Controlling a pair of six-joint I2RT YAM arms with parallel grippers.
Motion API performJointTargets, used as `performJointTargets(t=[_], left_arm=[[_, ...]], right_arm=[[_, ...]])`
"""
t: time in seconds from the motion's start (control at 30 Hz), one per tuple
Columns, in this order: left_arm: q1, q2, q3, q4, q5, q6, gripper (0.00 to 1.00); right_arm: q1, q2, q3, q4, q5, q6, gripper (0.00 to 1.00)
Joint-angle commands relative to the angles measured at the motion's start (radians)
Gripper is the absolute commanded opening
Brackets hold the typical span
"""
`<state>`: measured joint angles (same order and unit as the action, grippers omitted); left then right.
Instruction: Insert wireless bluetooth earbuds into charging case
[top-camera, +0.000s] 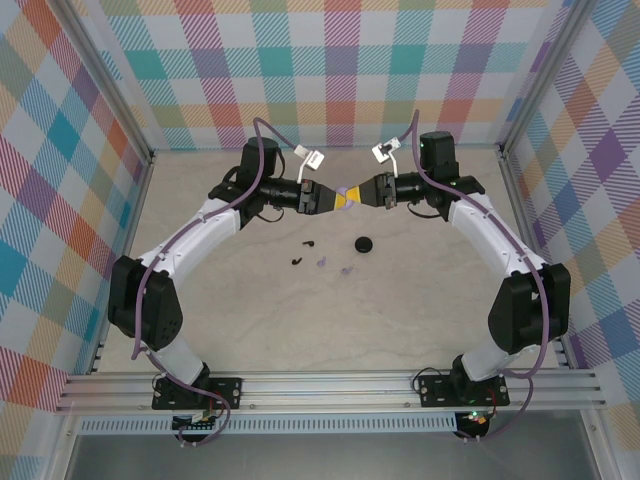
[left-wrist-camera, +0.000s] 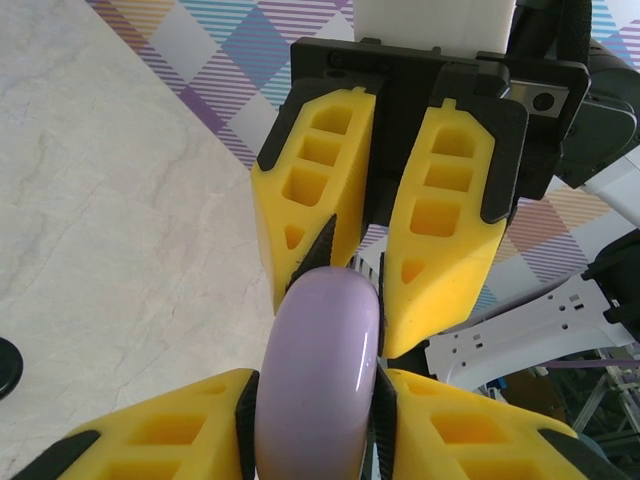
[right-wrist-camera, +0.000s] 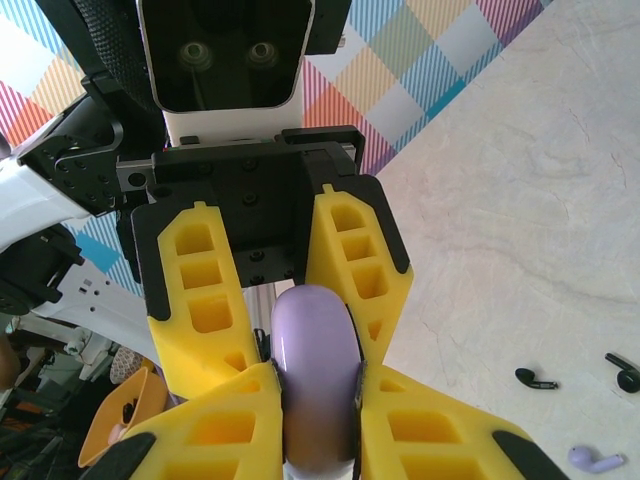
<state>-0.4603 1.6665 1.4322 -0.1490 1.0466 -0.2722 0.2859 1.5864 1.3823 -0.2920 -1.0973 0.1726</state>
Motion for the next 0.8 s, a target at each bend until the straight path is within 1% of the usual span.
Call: performJointTargets(t=[0.0,0.1,0.2,0.3,0.33,0.43,0.5,0.57,0.63,0.73,0.77], left_arm=[[-0.009,-0.003,0.021,0.029,0.021,-0.006,0.34],[-0.011,-0.001,0.021,0.031,0.022,-0.008,0.29],[-0.010,-0.002,0.020,0.031,0.013,-0.008,0.27],[-0.011,-0.008,0.019,0.018,-0.019,0.006,0.22],[-0.010,-0.011,0.020,0.007,-0.031,0.018,0.21],[-0.011,-0.017,0.035,-0.034,-0.086,0.057,0.21],[-0.010,-0.026,0.033,-0.036,-0.134,0.075,0.23],[-0.010,-0.043,0.011,0.002,-0.193,0.080,0.25],[-0.011,-0.073,-0.047,0.099,-0.250,0.091,0.25],[-0.015,-0.144,-0.180,0.308,-0.290,0.152,0.20],[-0.015,-0.165,-0.216,0.341,-0.299,0.175,0.19]], right_arm=[[0.007,-0.012,0.034,0.018,-0.043,0.001,0.19],[0.007,-0.010,0.035,0.017,-0.042,0.001,0.20],[0.007,-0.010,0.037,0.011,-0.030,0.000,0.21],[0.007,-0.017,0.041,-0.016,0.024,-0.010,0.30],[0.007,-0.023,0.043,-0.033,0.055,-0.018,0.36],[0.007,-0.044,0.044,-0.079,0.124,-0.041,0.46],[0.007,-0.060,0.046,-0.108,0.165,-0.056,0.49],[0.007,-0.076,0.046,-0.134,0.195,-0.068,0.52],[0.007,-0.088,0.050,-0.160,0.211,-0.085,0.53],[0.010,-0.095,0.056,-0.191,0.222,-0.097,0.53],[0.012,-0.094,0.057,-0.197,0.221,-0.099,0.54]])
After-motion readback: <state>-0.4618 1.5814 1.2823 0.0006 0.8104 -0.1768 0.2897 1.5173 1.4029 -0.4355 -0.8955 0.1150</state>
